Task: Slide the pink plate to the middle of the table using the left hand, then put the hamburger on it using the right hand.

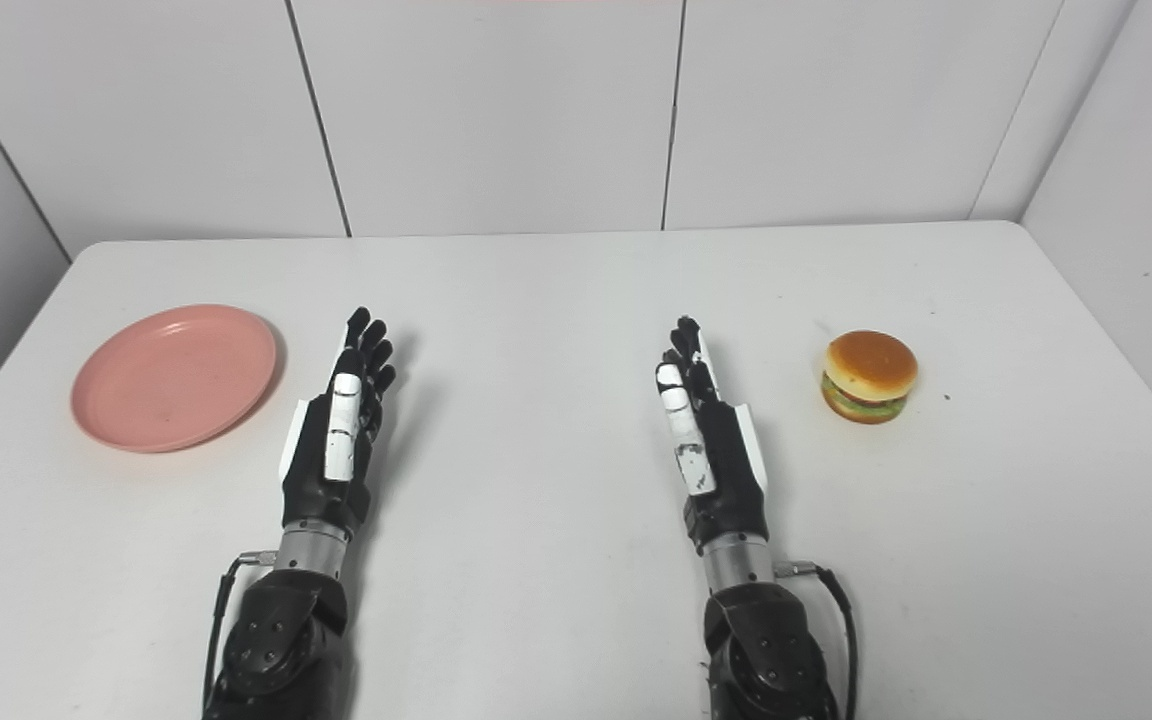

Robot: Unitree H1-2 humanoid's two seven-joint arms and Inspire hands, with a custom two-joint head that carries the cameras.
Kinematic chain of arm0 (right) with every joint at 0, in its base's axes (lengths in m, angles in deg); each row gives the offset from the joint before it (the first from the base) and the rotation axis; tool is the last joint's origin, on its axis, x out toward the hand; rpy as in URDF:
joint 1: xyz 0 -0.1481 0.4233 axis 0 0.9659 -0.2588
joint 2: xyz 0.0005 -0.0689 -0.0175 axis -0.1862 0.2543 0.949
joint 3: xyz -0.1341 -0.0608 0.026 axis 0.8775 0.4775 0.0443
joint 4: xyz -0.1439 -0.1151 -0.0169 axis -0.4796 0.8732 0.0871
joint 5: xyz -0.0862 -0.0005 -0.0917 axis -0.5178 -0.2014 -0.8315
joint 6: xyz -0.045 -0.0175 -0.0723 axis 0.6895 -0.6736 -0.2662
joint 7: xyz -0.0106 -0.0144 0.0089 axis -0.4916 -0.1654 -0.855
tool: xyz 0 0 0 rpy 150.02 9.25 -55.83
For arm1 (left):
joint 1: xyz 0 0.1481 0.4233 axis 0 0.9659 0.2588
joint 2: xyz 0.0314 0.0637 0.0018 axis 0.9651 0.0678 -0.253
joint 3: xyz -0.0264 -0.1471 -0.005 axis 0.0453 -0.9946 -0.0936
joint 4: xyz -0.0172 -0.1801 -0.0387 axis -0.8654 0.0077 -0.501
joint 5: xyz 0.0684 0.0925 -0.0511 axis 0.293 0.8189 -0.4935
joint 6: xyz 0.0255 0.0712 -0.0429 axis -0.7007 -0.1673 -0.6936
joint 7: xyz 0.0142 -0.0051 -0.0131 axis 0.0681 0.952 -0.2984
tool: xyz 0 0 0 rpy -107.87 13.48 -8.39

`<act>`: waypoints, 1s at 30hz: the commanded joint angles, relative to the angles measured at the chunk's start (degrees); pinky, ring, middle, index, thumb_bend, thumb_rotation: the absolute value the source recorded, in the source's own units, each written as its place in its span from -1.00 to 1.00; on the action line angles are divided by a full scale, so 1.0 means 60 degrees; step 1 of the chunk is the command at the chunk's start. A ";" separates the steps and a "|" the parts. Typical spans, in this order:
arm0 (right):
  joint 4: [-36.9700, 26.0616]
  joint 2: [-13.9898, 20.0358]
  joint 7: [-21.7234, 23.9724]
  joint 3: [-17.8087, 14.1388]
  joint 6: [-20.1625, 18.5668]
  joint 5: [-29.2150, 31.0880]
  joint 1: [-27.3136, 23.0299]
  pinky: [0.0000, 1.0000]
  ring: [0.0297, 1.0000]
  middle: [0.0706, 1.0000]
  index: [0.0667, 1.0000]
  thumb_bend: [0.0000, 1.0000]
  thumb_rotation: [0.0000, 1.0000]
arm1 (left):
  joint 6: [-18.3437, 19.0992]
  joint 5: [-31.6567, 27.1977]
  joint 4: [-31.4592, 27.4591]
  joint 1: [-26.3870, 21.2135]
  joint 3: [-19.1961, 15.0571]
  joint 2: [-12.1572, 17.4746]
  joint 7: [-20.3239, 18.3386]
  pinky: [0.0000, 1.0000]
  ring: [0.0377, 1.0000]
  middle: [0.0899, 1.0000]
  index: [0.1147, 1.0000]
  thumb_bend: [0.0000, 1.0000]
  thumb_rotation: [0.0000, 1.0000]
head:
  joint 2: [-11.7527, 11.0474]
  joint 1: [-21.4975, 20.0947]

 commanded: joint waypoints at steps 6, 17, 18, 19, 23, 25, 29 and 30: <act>-0.0328 0.0080 0.0203 -0.0052 0.0121 0.0191 -0.0160 1.00 0.99 1.00 1.00 0.10 0.86 | -0.0053 -0.0070 0.0004 0.0207 0.0091 -0.0203 -0.0065 1.00 1.00 1.00 1.00 0.42 1.00 | -0.0439 0.1640; 0.0407 0.0620 0.0917 -0.0642 0.1024 0.1381 0.0079 1.00 1.00 1.00 1.00 0.18 0.76 | -0.0495 0.1100 0.0667 0.0328 0.0690 -0.0841 0.0612 1.00 1.00 1.00 1.00 0.23 1.00 | -0.1746 0.4052; 0.0485 0.0651 0.0920 -0.0682 0.1138 0.1368 0.0085 1.00 1.00 1.00 1.00 0.17 0.76 | -0.0516 0.1189 0.0771 0.0310 0.0712 -0.0857 0.0658 1.00 1.00 1.00 1.00 0.23 1.00 | -0.1777 0.4083; 0.0561 0.0685 0.0904 -0.0714 0.1263 0.1306 0.0097 1.00 1.00 1.00 1.00 0.14 0.78 | -0.0456 0.1235 0.0810 0.0308 0.0724 -0.0886 0.0679 1.00 1.00 1.00 1.00 0.24 1.00 | -0.1874 0.4182; 0.0837 0.0735 0.0893 -0.0805 0.1693 0.1248 0.0117 1.00 1.00 1.00 1.00 0.08 0.83 | -0.0368 0.1270 0.0832 0.0311 0.0751 -0.0924 0.0707 1.00 1.00 1.00 1.00 0.22 1.00 | -0.2017 0.4305; 0.0932 0.0754 0.0910 -0.0827 0.1788 0.1273 0.0101 1.00 1.00 1.00 1.00 0.08 0.83 | -0.0582 0.1273 0.0885 0.0272 0.0710 -0.0916 0.0770 1.00 1.00 1.00 1.00 0.21 1.00 | -0.2050 0.4294; 0.0750 0.0778 0.0935 -0.0836 0.1557 0.1354 0.0136 1.00 1.00 1.00 1.00 0.08 0.79 | -0.0626 0.1041 0.0773 0.0119 0.0492 -0.0910 0.0816 1.00 1.00 1.00 1.00 0.39 1.00 | -0.2077 0.4279; 0.0703 0.0776 0.0939 -0.0829 0.1524 0.1367 0.0152 1.00 1.00 1.00 1.00 0.07 0.78 | -0.0576 0.0870 0.0656 0.0111 0.0422 -0.0926 0.0758 1.00 1.00 1.00 1.00 0.40 1.00 | -0.2091 0.4265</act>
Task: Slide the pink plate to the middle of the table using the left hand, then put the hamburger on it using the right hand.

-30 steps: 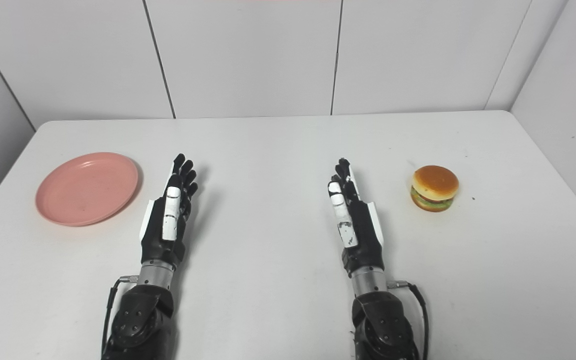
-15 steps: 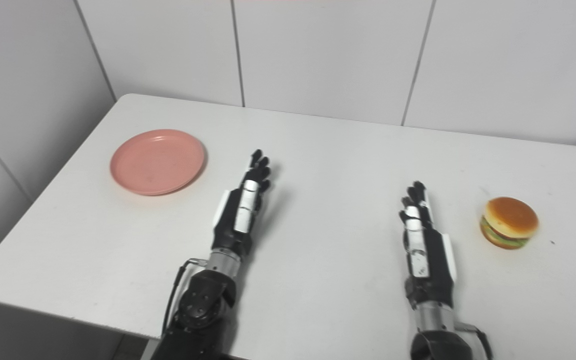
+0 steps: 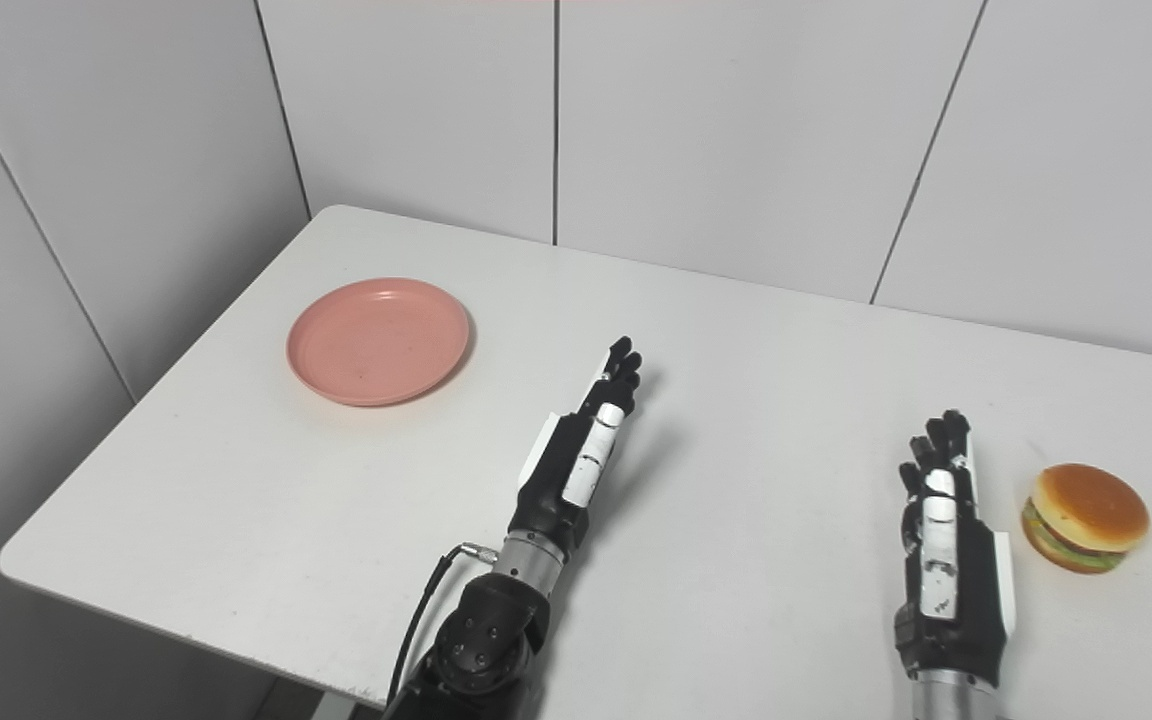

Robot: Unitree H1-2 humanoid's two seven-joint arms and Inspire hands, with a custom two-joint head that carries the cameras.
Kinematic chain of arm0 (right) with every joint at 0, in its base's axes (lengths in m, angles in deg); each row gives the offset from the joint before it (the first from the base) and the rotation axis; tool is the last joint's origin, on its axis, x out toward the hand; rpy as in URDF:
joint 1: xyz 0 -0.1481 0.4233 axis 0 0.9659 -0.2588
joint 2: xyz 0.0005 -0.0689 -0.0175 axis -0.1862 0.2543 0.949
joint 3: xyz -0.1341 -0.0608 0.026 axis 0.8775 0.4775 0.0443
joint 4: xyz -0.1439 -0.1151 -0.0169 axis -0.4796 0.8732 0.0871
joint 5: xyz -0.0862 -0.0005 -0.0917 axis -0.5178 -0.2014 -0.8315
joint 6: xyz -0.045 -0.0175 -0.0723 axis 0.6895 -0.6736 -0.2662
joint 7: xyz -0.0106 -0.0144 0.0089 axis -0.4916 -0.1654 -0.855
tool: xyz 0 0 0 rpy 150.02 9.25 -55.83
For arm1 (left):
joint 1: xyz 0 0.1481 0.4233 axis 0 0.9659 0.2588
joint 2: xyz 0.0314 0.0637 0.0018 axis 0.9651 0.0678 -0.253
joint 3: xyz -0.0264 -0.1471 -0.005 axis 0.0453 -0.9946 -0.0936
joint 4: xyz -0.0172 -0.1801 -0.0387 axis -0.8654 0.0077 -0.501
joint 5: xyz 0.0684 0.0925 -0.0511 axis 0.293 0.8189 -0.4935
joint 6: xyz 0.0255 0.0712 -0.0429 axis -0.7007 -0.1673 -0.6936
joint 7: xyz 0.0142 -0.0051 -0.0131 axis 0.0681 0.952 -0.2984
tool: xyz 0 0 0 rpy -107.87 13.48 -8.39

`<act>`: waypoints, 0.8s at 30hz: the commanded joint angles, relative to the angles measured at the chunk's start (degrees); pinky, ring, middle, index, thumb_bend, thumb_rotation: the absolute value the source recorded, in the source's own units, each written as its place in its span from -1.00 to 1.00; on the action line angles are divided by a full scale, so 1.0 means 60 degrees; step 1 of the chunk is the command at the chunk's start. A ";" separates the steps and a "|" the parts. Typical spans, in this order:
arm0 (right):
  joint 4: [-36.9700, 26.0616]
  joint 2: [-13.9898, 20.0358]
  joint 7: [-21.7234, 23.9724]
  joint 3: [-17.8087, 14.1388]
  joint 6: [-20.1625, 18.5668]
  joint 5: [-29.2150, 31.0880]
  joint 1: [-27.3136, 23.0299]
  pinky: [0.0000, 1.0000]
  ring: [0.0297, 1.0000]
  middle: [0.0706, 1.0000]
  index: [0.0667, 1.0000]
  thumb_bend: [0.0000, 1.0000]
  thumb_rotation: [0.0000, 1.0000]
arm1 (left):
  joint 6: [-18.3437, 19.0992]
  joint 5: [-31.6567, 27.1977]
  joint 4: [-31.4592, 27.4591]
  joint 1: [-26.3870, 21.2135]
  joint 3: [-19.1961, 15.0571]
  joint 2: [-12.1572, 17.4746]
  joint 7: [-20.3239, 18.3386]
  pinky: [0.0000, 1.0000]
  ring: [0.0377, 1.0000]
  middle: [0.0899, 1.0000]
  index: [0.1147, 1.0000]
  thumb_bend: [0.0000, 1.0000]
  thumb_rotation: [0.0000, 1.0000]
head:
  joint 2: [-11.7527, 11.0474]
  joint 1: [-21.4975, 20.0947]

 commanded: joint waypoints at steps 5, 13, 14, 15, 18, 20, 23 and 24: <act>-0.0010 0.0034 0.0098 -0.0028 0.0225 0.0059 0.0180 1.00 1.00 1.00 1.00 0.04 0.77 | -0.0131 -0.1155 -0.0311 -0.0016 -0.0301 0.0081 -0.0419 1.00 1.00 1.00 1.00 0.49 1.00 | -0.0035 0.0003; 0.0115 -0.0071 0.0064 0.0022 0.0403 -0.0026 0.0120 1.00 1.00 1.00 1.00 -0.01 0.79 | 0.1786 -0.1887 -0.2290 -0.0392 -0.0569 0.0673 -0.0795 1.00 1.00 1.00 1.00 0.70 1.00 | -0.0108 -0.0084; 0.0141 -0.0084 0.0077 0.0018 0.0429 -0.0019 0.0107 1.00 1.00 1.00 1.00 -0.01 0.79 | 0.1898 -0.1963 -0.2387 -0.0431 -0.0606 0.0740 -0.0816 1.00 1.00 1.00 1.00 0.72 1.00 | -0.0105 -0.0089; 0.0159 -0.0112 0.0068 0.0016 0.0455 -0.0035 0.0094 1.00 1.00 1.00 1.00 -0.02 0.79 | 0.2016 -0.2105 -0.2535 -0.0543 -0.0723 0.0906 -0.0863 1.00 1.00 1.00 0.99 0.72 1.00 | -0.0104 -0.0125; 0.0162 -0.0165 0.0069 0.0022 0.0466 -0.0068 0.0079 1.00 1.00 1.00 1.00 0.00 0.80 | 0.2319 -0.2455 -0.2840 -0.0800 -0.1049 0.1228 -0.0894 0.89 0.88 0.85 0.83 0.74 1.00 | -0.0103 -0.0160; 0.0095 -0.0176 0.0068 0.0034 0.0341 -0.0082 0.0086 1.00 1.00 1.00 1.00 -0.01 0.81 | 0.2475 -0.2682 -0.2976 -0.1008 -0.1365 0.1350 -0.0785 0.81 0.79 0.76 0.72 0.75 1.00 | -0.0095 -0.0192; 0.0001 -0.0171 0.0049 0.0052 0.0212 -0.0140 0.0109 1.00 1.00 1.00 1.00 0.01 0.80 | 0.2361 -0.2722 -0.2965 -0.1259 -0.1699 0.1474 -0.0669 0.70 0.70 0.69 0.63 0.71 1.00 | -0.0086 -0.0190; -0.0045 -0.0172 0.0032 0.0054 0.0172 -0.0165 0.0122 1.00 1.00 1.00 1.00 0.02 0.80 | 0.2336 -0.2762 -0.2934 -0.1348 -0.1801 0.1529 -0.0664 0.68 0.69 0.68 0.62 0.71 1.00 | -0.0085 -0.0189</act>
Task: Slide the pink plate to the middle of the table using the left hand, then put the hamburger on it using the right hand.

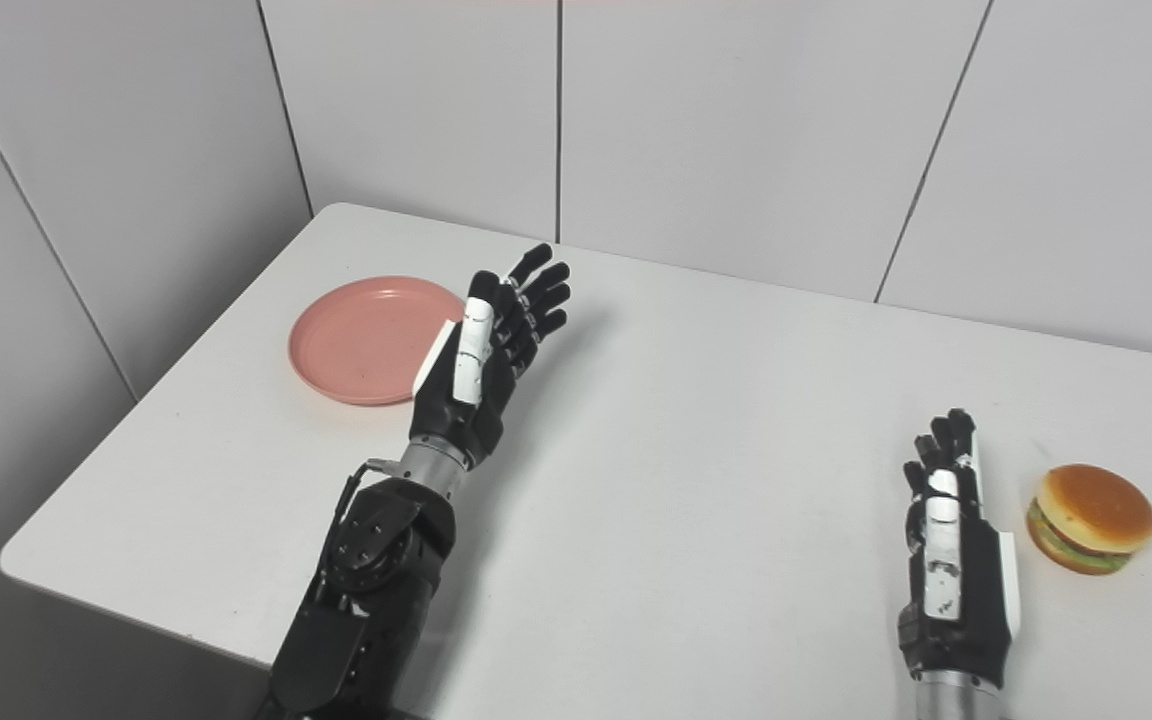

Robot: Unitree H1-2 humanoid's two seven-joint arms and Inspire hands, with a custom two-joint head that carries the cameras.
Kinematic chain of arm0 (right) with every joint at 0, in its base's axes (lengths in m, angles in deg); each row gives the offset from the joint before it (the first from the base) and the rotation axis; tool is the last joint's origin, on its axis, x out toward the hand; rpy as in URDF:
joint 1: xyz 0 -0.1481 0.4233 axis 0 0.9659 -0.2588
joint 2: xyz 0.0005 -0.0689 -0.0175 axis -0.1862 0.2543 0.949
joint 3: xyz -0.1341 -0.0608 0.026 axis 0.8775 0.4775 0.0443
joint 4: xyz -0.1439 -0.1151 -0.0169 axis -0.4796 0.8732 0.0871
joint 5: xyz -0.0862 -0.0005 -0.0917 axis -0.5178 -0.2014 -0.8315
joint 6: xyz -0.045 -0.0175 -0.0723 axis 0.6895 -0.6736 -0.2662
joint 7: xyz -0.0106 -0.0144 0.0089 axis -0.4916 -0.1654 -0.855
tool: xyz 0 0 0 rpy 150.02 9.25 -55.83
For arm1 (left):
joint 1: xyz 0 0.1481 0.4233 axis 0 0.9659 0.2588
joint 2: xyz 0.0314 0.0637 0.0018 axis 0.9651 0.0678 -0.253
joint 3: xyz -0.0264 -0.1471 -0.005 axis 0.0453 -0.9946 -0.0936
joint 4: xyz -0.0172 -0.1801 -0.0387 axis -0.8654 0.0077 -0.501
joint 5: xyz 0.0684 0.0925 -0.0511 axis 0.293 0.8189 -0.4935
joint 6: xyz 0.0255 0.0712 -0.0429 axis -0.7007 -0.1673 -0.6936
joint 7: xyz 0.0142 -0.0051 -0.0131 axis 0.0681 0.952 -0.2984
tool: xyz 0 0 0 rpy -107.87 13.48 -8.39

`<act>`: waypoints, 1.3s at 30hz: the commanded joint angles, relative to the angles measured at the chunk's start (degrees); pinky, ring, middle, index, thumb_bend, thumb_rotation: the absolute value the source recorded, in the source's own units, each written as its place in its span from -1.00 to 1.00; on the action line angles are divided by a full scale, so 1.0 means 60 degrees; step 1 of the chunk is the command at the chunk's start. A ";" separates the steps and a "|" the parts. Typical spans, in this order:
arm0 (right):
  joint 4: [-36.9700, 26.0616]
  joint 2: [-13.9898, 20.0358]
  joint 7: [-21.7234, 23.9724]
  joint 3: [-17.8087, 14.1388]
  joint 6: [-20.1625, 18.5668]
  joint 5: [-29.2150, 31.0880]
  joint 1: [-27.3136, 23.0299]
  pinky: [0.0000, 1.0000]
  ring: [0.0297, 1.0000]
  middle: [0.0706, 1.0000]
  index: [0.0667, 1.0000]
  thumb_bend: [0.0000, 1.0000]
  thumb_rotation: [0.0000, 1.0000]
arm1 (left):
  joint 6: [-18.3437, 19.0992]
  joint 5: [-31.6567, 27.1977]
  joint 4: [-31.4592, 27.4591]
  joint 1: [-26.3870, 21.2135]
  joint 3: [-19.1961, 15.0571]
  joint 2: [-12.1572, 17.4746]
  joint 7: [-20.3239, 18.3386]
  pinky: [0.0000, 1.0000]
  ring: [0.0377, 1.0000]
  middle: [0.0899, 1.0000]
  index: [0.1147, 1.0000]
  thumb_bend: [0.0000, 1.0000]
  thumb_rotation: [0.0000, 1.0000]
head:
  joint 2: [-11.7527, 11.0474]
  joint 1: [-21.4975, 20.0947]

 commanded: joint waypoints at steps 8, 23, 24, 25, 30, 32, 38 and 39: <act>-0.0132 -0.0067 0.0009 0.0047 0.0014 -0.0059 0.0146 1.00 1.00 1.00 1.00 0.00 0.80 | -0.0345 -0.0122 0.0435 -0.1312 -0.0925 0.0782 0.0216 0.43 0.50 0.48 0.43 0.81 1.00 | 0.0032 -0.0041; -0.0205 -0.0008 0.0045 0.0084 -0.0085 -0.0090 0.0176 1.00 1.00 1.00 1.00 -0.01 0.80 | -0.0779 -0.0011 0.2635 -0.2500 -0.2303 0.2572 0.0723 0.34 0.40 0.35 0.32 0.72 1.00 | 0.0087 0.0003; -0.0230 0.0001 0.0056 0.0086 -0.0103 -0.0077 0.0183 1.00 1.00 1.00 1.00 -0.01 0.80 | -0.0907 -0.0027 0.2943 -0.2610 -0.2383 0.2735 0.0756 0.34 0.40 0.35 0.32 0.72 1.00 | 0.0087 0.0009; -0.0246 0.0006 0.0064 0.0087 -0.0111 -0.0064 0.0188 1.00 1.00 1.00 1.00 0.00 0.80 | -0.1007 -0.0045 0.3152 -0.2681 -0.2430 0.2838 0.0770 0.33 0.40 0.35 0.31 0.73 1.00 | 0.0087 0.0009; -0.0136 -0.0019 0.0068 0.0072 0.0051 -0.0021 0.0162 1.00 1.00 1.00 1.00 -0.05 0.80 | -0.1632 -0.0083 0.4361 -0.2887 -0.2600 0.3421 0.0729 0.41 0.42 0.36 0.30 0.77 1.00 | 0.0087 0.0009; -0.0140 -0.0019 0.0068 0.0073 0.0027 -0.0012 0.0170 1.00 1.00 1.00 1.00 -0.03 0.81 | -0.1854 -0.0064 0.4837 -0.2961 -0.2632 0.3630 0.0744 0.41 0.41 0.36 0.30 0.79 1.00 | 0.0087 0.0009; -0.0209 -0.0011 0.0069 0.0094 -0.0019 -0.0016 0.0194 1.00 1.00 1.00 1.00 -0.06 0.80 | -0.2469 -0.0281 0.6171 -0.3074 -0.2731 0.4178 0.0510 0.36 0.41 0.39 0.33 0.85 1.00 | 0.0124 0.0005; -0.0184 -0.0016 0.0074 0.0089 0.0045 -0.0005 0.0190 1.00 1.00 1.00 1.00 -0.07 0.79 | -0.2552 -0.0322 0.6383 -0.3101 -0.2761 0.4234 0.0503 0.35 0.41 0.39 0.33 0.85 1.00 | 0.0138 0.0016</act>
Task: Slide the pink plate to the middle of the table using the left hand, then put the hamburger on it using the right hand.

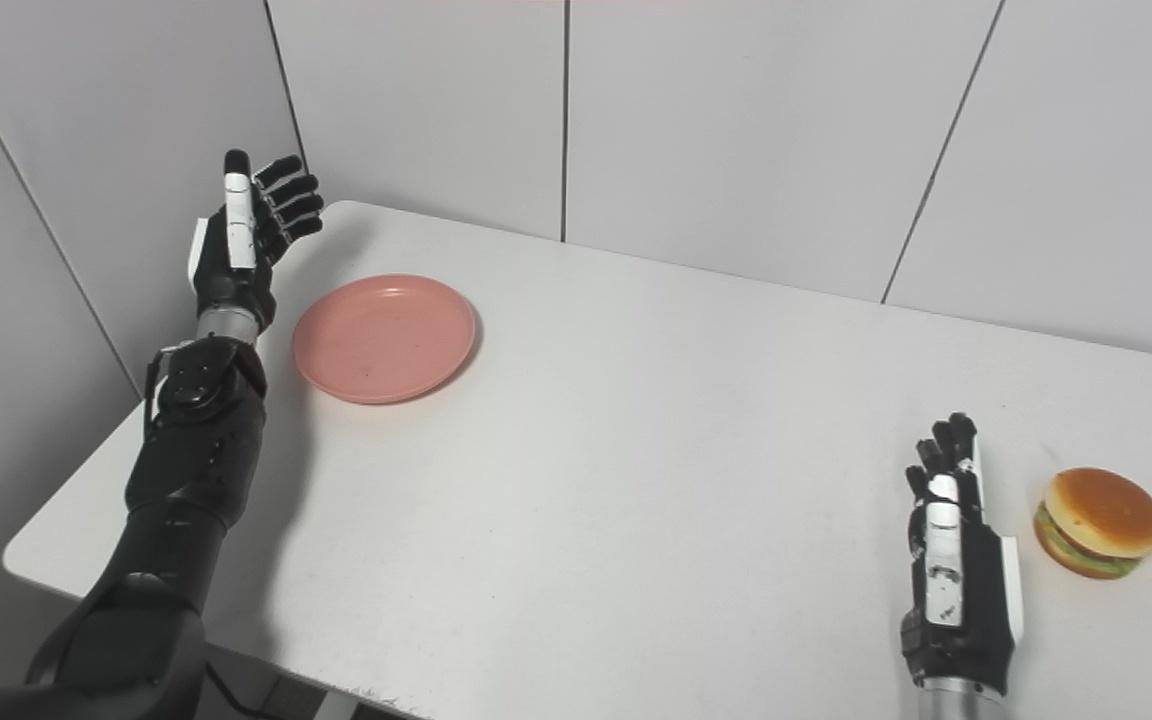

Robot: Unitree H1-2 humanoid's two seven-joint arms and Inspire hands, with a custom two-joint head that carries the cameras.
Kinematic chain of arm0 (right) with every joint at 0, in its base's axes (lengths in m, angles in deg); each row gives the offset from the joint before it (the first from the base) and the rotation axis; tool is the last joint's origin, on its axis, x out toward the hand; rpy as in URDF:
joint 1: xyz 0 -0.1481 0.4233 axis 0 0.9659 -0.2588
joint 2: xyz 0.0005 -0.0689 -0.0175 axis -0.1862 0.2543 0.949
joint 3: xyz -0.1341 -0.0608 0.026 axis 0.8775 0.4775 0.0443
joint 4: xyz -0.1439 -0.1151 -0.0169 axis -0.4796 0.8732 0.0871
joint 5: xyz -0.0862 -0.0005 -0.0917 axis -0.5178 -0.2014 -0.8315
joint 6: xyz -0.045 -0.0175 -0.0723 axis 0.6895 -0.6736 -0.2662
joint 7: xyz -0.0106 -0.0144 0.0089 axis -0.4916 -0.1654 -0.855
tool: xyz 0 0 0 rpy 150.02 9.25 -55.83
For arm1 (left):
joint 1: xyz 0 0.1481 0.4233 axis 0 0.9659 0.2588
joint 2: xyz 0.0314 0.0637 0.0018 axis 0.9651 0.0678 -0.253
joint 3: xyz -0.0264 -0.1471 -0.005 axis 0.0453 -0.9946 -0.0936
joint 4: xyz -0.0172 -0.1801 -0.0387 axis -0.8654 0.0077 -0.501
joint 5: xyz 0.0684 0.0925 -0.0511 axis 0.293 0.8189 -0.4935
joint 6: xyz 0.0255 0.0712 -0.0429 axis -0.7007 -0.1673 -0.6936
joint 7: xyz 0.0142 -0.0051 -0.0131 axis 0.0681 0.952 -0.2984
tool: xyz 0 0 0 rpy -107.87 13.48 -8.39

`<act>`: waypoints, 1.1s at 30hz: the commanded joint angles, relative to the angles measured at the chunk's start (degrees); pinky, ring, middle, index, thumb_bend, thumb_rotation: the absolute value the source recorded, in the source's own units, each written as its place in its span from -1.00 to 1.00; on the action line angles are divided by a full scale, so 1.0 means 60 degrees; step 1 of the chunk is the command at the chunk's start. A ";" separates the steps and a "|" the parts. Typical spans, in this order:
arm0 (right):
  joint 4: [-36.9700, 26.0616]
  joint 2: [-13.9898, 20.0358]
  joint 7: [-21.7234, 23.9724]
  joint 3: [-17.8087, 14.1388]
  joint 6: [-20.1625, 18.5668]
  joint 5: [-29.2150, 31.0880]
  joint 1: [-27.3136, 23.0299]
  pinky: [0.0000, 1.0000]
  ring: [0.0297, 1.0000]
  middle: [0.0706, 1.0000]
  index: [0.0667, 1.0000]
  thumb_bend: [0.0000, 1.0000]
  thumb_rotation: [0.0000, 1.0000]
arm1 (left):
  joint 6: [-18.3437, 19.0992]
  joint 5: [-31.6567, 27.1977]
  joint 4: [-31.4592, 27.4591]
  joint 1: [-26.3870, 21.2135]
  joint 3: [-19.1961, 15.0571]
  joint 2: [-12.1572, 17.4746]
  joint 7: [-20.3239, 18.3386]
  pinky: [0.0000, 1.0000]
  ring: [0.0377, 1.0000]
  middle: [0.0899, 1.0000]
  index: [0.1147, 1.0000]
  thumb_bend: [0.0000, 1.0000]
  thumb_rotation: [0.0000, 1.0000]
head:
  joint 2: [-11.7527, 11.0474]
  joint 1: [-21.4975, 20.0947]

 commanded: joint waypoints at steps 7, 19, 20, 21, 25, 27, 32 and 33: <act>0.0019 -0.0026 0.0101 0.0020 0.0125 0.0073 0.0113 1.00 1.00 1.00 1.00 -0.03 0.81 | -0.1108 -0.0037 0.1410 -0.0771 -0.0062 0.0671 -0.0126 0.37 0.42 0.38 0.32 0.84 1.00 | 0.0043 0.0016; 0.0041 0.0001 0.0086 0.0025 0.0209 -0.0006 0.0099 1.00 1.00 1.00 1.00 -0.04 0.84 | -0.0670 -0.0165 0.2155 -0.0726 0.0067 0.0374 0.0090 0.47 0.49 0.43 0.38 0.74 1.00 | 0.0124 0.0012; 0.0017 -0.0002 0.0067 0.0025 0.0181 -0.0029 0.0103 1.00 1.00 1.00 1.00 -0.04 0.84 | -0.0666 -0.0176 0.2139 -0.0692 0.0082 0.0336 0.0075 0.47 0.50 0.43 0.38 0.74 1.00 | 0.0124 0.0012; -0.0013 -0.0005 0.0044 0.0025 0.0147 -0.0055 0.0110 1.00 1.00 1.00 1.00 -0.03 0.84 | -0.0707 -0.0167 0.2167 -0.0670 0.0115 0.0318 0.0047 0.48 0.50 0.43 0.38 0.75 1.00 | 0.0140 0.0015; -0.0079 -0.0040 0.0002 0.0001 0.0088 -0.0047 0.0131 1.00 1.00 1.00 1.00 -0.04 0.83 | -0.0832 -0.0159 0.2120 -0.0571 0.0264 0.0188 -0.0075 0.47 0.48 0.41 0.38 0.77 1.00 | 0.0151 0.0011; -0.0092 -0.0034 0.0014 0.0005 0.0084 -0.0037 0.0133 1.00 1.00 1.00 1.00 -0.06 0.81 | -0.0981 -0.0157 0.2157 -0.0544 0.0331 0.0110 -0.0135 0.44 0.46 0.40 0.36 0.80 1.00 | 0.0164 0.0000; -0.0011 -0.0028 0.0009 -0.0001 0.0201 -0.0064 0.0103 1.00 1.00 1.00 1.00 -0.03 0.81 | -0.0940 -0.0105 0.1665 -0.0310 0.0444 -0.0204 -0.0075 0.42 0.45 0.40 0.35 0.74 1.00 | 0.0189 0.0011; -0.0005 -0.0024 0.0004 0.0001 0.0209 -0.0084 0.0101 1.00 1.00 1.00 1.00 -0.02 0.82 | -0.0928 -0.0097 0.1604 -0.0281 0.0461 -0.0244 -0.0075 0.43 0.45 0.40 0.35 0.74 1.00 | 0.0195 0.0012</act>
